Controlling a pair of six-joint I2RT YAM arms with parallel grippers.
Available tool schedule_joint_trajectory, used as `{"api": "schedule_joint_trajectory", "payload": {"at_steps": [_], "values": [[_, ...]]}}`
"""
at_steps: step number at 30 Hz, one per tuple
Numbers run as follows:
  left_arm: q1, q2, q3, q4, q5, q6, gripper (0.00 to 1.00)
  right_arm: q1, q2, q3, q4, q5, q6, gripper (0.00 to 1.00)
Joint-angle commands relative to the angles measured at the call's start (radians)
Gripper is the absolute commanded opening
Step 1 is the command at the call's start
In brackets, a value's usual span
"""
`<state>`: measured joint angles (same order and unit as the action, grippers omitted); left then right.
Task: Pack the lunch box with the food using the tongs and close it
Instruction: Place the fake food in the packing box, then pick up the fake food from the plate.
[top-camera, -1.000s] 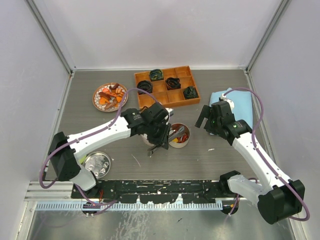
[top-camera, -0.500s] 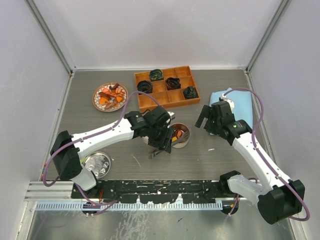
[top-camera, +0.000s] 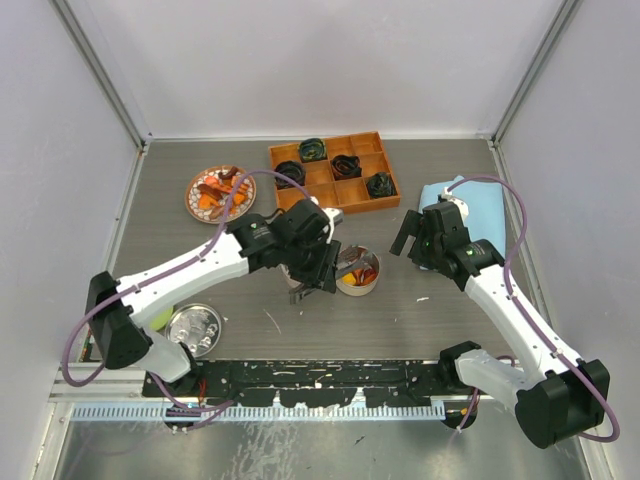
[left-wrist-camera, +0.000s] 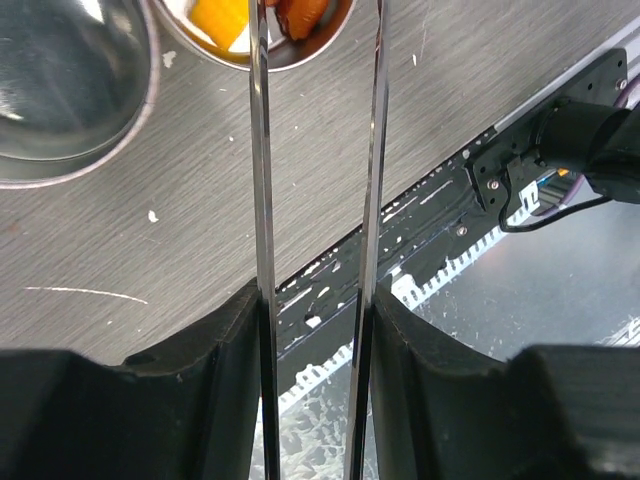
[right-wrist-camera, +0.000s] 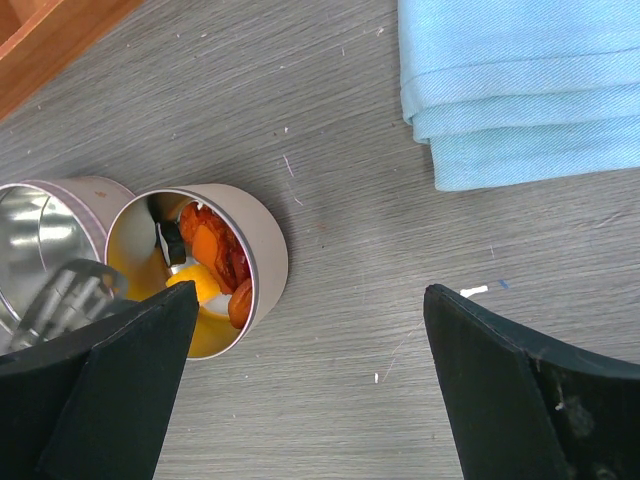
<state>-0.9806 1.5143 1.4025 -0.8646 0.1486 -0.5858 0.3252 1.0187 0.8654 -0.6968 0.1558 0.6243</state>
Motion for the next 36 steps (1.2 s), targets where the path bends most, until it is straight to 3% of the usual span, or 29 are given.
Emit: {"api": "schedule_joint_trajectory", "payload": {"at_steps": [1, 9, 13, 23, 36], "values": [[0.063, -0.081, 0.041, -0.007, -0.028, 0.025, 0.42, -0.004, -0.015, 0.006, 0.033, 0.007, 0.004, 1.00], [0.250, -0.110, 0.122, -0.071, -0.052, 0.076, 0.42, -0.005, -0.016, 0.010, 0.031, 0.005, 0.007, 1.00], [0.402, -0.102, 0.148, -0.103, -0.040, 0.105, 0.42, -0.005, -0.017, 0.013, 0.031, 0.007, 0.006, 1.00], [0.710, 0.037, 0.267, -0.186, -0.042, 0.196, 0.43, -0.003, -0.013, 0.015, 0.028, 0.008, 0.003, 1.00], [0.843, 0.315, 0.510, -0.256, -0.137, 0.286, 0.43, -0.005, 0.016, 0.023, 0.028, 0.012, -0.007, 1.00]]}}
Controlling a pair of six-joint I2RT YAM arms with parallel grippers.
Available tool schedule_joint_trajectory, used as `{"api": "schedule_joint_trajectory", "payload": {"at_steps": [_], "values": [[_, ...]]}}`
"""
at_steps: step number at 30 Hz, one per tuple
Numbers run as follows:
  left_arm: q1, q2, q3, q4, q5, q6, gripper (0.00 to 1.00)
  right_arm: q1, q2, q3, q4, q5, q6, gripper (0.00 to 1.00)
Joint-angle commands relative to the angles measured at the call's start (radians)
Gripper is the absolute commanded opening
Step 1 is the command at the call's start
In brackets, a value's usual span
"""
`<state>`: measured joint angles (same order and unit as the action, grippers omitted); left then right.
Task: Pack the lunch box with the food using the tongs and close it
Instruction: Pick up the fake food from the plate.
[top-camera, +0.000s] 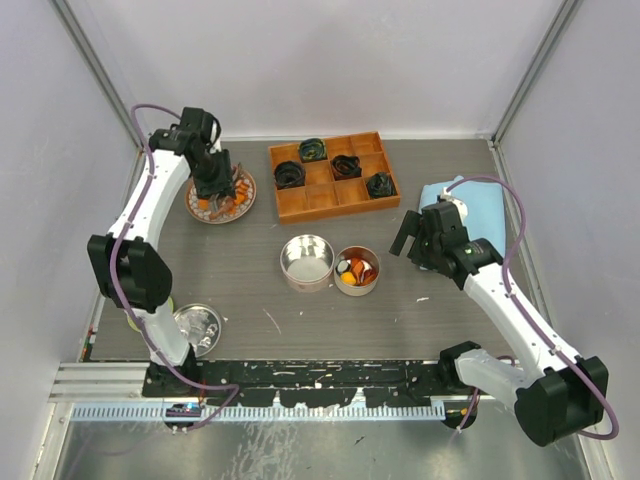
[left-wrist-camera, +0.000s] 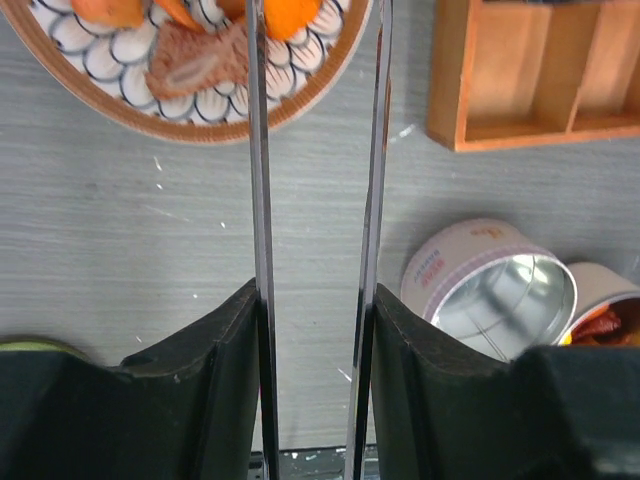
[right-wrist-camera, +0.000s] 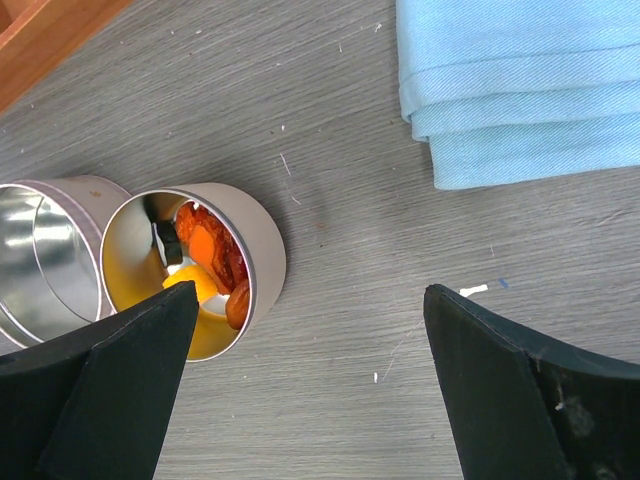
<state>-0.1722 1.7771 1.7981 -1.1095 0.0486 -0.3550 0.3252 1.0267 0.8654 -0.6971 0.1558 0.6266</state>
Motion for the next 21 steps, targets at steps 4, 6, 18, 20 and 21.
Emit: {"api": "schedule_joint_trajectory", "payload": {"at_steps": [4, 6, 18, 20, 21], "values": [[0.051, 0.123, 0.187, 0.002, -0.061, 0.115, 0.41, -0.005, 0.012, 0.023, 0.030, 0.014, -0.010, 1.00], [0.053, 0.154, 0.215, 0.007, -0.058, 0.137, 0.41, -0.005, 0.014, 0.023, 0.030, 0.015, -0.012, 1.00], [0.055, 0.281, 0.346, -0.031, -0.086, 0.229, 0.40, -0.004, 0.034, 0.033, 0.030, 0.016, -0.019, 1.00], [0.054, 0.298, 0.354, -0.037, -0.085, 0.235, 0.41, -0.005, 0.039, 0.036, 0.031, 0.013, -0.019, 1.00], [0.054, 0.304, 0.353, -0.036, -0.086, 0.242, 0.40, -0.005, 0.041, 0.037, 0.032, 0.012, -0.019, 1.00]]}}
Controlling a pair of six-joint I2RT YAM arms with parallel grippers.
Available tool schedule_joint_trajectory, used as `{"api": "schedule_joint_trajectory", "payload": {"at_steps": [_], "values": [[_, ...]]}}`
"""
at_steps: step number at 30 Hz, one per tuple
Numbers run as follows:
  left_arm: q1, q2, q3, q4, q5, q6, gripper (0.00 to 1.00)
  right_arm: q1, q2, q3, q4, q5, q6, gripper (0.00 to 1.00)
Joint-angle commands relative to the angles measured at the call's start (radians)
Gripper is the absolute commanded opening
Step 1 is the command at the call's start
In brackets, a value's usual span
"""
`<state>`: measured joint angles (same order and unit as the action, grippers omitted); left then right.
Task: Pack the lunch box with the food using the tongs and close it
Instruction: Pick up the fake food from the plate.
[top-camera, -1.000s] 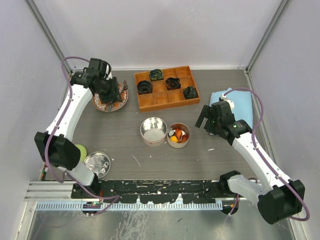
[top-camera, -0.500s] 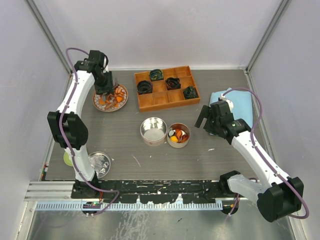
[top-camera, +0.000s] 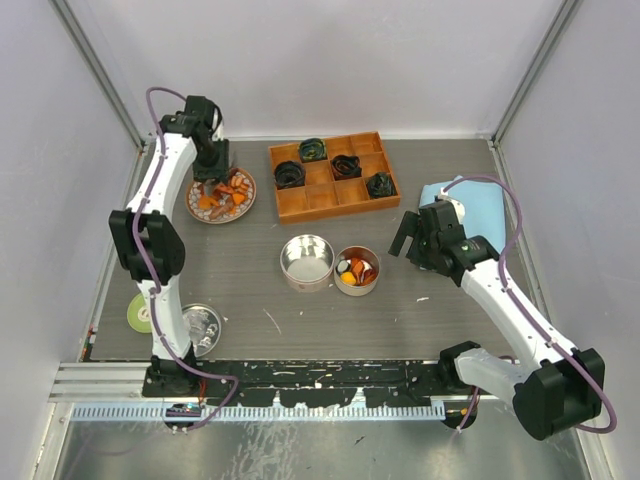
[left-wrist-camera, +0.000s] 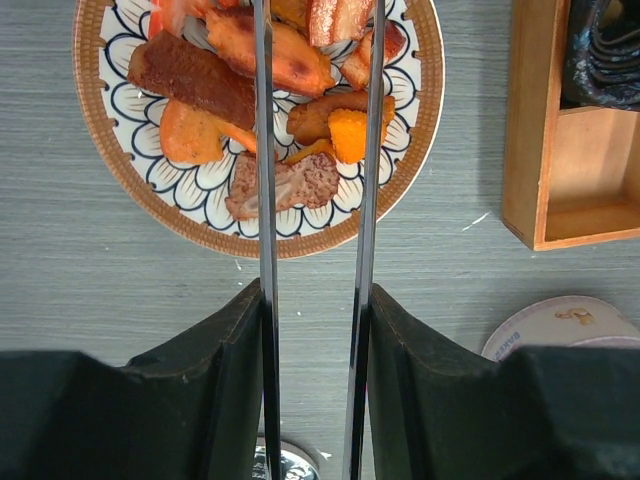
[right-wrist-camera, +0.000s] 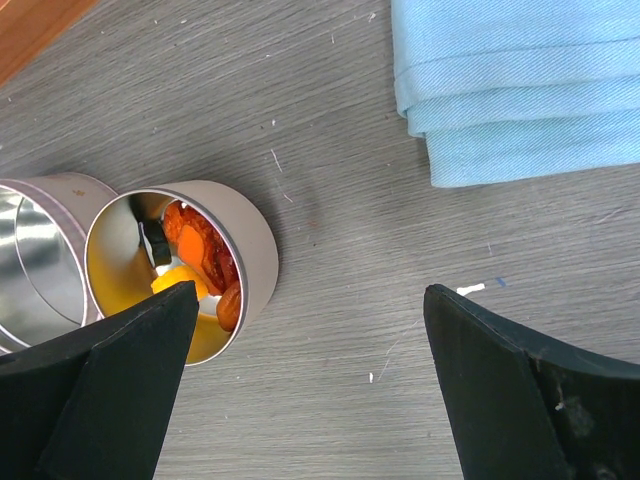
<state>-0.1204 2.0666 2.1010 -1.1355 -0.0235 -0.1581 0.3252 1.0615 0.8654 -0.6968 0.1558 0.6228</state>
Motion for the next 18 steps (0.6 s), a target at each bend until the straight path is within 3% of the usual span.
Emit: {"api": "schedule_joint_trajectory", "payload": {"at_steps": [1, 9, 18], "values": [[0.002, 0.020, 0.052, -0.009, -0.016, 0.050, 0.40, -0.005, 0.007, 0.038, 0.032, 0.010, -0.015, 1.00], [0.013, 0.057, 0.074, 0.015, 0.040, 0.092, 0.40, -0.004, 0.006, 0.036, 0.036, 0.007, -0.021, 1.00], [0.013, 0.096, 0.109, 0.001, 0.004, 0.109, 0.40, -0.005, 0.009, 0.028, 0.034, 0.014, -0.027, 1.00]]}}
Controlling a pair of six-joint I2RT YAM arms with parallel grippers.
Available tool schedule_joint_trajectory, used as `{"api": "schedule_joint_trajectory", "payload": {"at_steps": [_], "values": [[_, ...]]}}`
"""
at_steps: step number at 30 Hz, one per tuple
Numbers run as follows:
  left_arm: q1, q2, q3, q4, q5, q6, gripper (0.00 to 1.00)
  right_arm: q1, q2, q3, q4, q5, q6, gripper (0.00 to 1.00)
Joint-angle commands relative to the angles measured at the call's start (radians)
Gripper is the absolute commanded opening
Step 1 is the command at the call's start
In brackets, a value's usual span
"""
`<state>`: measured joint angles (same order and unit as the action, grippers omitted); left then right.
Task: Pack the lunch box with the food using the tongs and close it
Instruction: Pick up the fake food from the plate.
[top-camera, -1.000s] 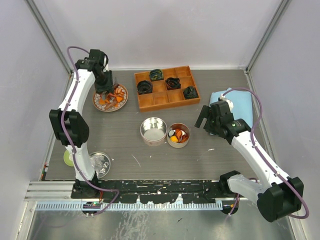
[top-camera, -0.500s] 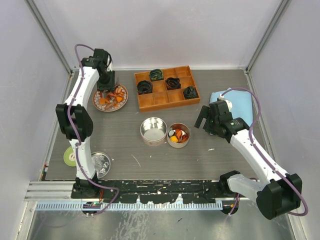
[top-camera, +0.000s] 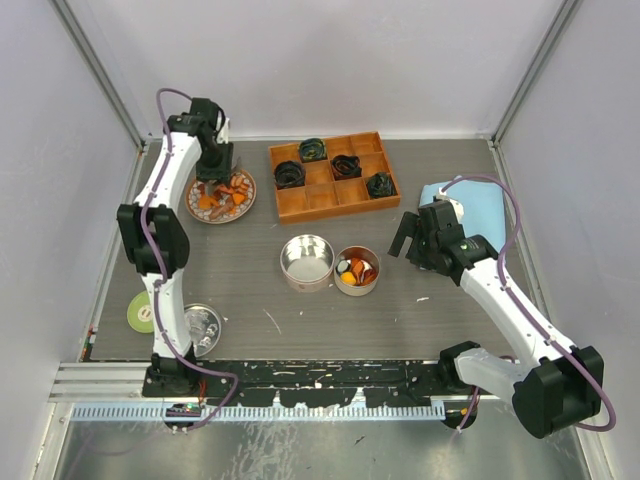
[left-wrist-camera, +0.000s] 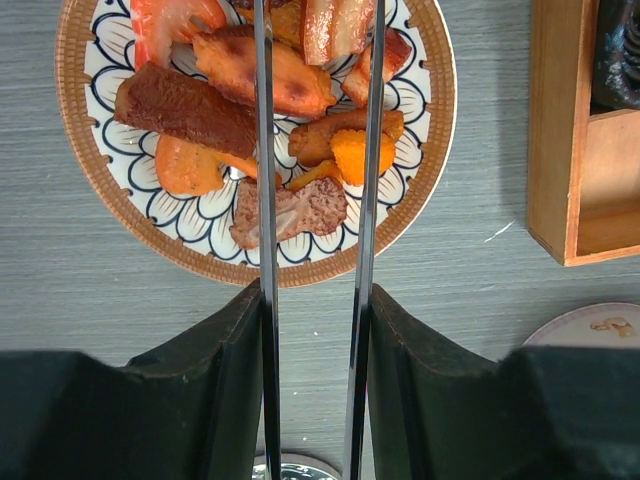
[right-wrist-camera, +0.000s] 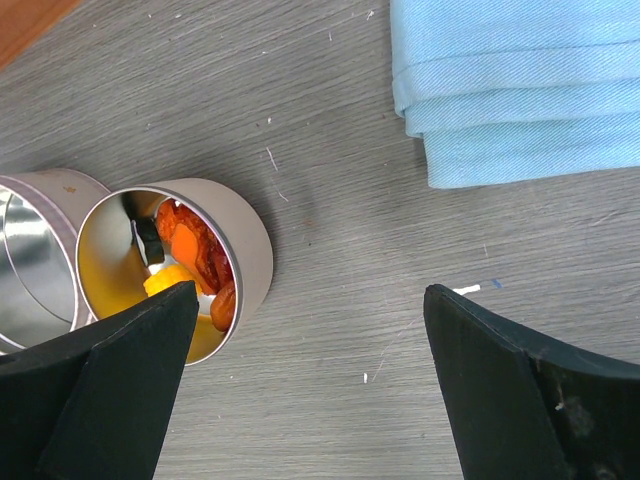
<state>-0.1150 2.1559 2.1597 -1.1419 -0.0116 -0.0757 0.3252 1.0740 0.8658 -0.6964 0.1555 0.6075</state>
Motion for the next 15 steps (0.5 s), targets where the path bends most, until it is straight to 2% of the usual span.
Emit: {"api": "schedule_joint_trajectory", "payload": {"at_steps": [1, 6, 9, 15], "values": [[0.008, 0.009, 0.052, 0.001, -0.009, 0.027, 0.40, -0.004, -0.005, 0.027, 0.035, 0.014, -0.012, 1.00], [0.008, -0.039, 0.024, -0.020, 0.051, -0.007, 0.37, -0.004, -0.004, 0.026, 0.034, 0.017, -0.013, 1.00], [0.008, -0.127, -0.055, -0.010, 0.117, -0.042, 0.37, -0.005, -0.003, 0.026, 0.034, 0.018, -0.013, 1.00], [0.008, -0.276, -0.247, 0.017, 0.144, -0.057, 0.38, -0.004, 0.004, 0.024, 0.038, 0.011, -0.010, 1.00]]}}
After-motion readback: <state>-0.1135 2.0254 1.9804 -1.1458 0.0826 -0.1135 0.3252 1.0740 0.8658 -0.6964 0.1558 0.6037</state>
